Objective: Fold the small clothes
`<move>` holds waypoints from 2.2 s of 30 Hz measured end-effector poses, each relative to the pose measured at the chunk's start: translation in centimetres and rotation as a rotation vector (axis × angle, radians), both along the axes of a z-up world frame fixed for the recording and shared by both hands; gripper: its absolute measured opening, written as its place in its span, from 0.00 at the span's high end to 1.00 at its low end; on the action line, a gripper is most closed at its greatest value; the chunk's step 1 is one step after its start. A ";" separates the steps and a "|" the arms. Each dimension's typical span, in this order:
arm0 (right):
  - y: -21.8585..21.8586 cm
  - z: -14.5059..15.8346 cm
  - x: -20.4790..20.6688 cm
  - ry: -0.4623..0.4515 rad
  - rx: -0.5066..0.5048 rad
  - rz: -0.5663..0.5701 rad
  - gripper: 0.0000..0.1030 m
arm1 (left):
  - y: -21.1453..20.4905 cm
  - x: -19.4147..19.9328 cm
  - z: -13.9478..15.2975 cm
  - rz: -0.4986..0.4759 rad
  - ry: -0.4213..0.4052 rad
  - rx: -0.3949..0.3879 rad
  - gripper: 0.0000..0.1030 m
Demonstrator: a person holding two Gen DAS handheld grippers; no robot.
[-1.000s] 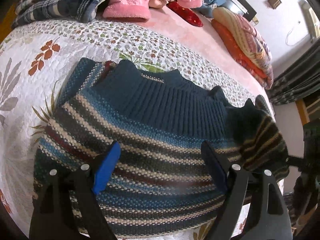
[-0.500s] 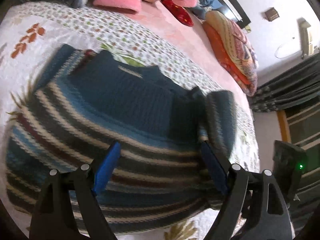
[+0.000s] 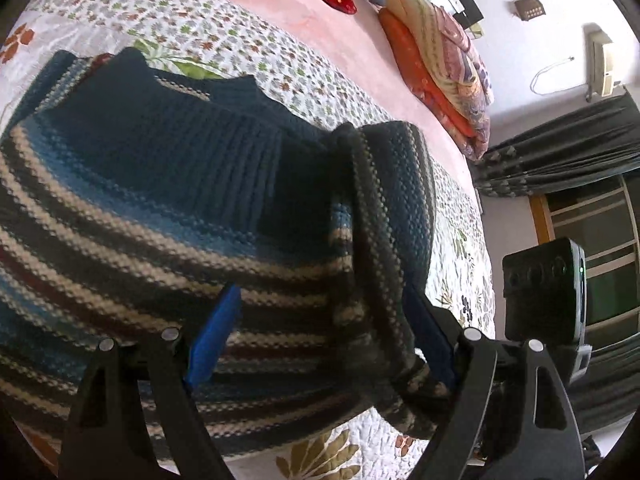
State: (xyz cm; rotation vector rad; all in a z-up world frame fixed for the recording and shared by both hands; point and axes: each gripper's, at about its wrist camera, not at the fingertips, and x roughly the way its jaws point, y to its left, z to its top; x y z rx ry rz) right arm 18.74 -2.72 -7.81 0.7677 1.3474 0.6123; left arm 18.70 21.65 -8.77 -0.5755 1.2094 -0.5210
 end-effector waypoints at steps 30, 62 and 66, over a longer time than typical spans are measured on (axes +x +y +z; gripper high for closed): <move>2.3 -0.4 -2.6 -0.064 -0.136 0.262 0.24 | -9.4 5.7 -1.5 -0.157 0.006 -0.012 0.18; -4.7 2.4 -2.9 -0.094 -0.176 0.214 0.22 | -8.5 7.3 1.4 -0.290 0.094 0.051 0.43; -4.3 1.2 -3.1 -0.060 -0.240 0.206 0.22 | -9.3 6.8 1.9 -0.315 0.066 0.086 0.42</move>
